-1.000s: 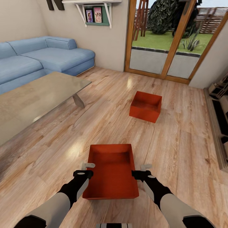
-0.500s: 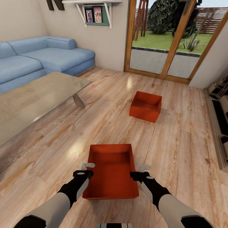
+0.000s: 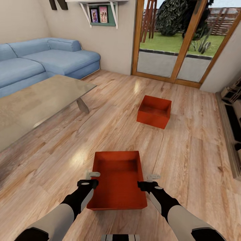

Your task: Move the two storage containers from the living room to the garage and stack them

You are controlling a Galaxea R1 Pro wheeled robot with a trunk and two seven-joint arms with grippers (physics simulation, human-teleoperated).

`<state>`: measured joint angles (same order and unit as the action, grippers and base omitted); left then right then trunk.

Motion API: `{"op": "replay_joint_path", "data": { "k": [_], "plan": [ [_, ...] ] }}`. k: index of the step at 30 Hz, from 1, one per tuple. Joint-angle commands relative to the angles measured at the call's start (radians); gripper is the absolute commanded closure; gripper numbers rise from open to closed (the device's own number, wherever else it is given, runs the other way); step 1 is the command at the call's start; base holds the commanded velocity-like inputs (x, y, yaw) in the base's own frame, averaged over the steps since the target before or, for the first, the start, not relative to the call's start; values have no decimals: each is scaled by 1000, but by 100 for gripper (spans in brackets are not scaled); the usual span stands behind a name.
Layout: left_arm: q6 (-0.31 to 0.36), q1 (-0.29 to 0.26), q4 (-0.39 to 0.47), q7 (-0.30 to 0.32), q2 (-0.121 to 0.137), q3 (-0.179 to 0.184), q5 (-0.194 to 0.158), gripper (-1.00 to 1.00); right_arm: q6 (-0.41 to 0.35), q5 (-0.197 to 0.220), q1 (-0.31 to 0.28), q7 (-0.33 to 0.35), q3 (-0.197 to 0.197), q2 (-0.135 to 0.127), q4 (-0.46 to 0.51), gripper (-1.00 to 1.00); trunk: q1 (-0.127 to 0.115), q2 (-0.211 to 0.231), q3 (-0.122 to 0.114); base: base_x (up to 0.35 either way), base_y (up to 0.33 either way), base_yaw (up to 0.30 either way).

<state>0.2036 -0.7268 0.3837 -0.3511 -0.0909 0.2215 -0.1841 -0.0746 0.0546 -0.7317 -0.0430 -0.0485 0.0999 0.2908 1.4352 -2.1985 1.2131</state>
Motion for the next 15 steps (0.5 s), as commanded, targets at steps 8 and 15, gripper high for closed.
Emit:
{"op": "replay_joint_path", "data": {
  "k": [8,15],
  "plan": [
    [5,0,3,-8,1,9,-10,-100,-4,2,0,-4,-4,-2,2,-100,31,-57,26,0,0,0],
    [5,0,3,-8,0,9,-10,-100,2,3,0,-3,-4,-3,2,-100,57,-106,48,0,0,0]
  ]
}}
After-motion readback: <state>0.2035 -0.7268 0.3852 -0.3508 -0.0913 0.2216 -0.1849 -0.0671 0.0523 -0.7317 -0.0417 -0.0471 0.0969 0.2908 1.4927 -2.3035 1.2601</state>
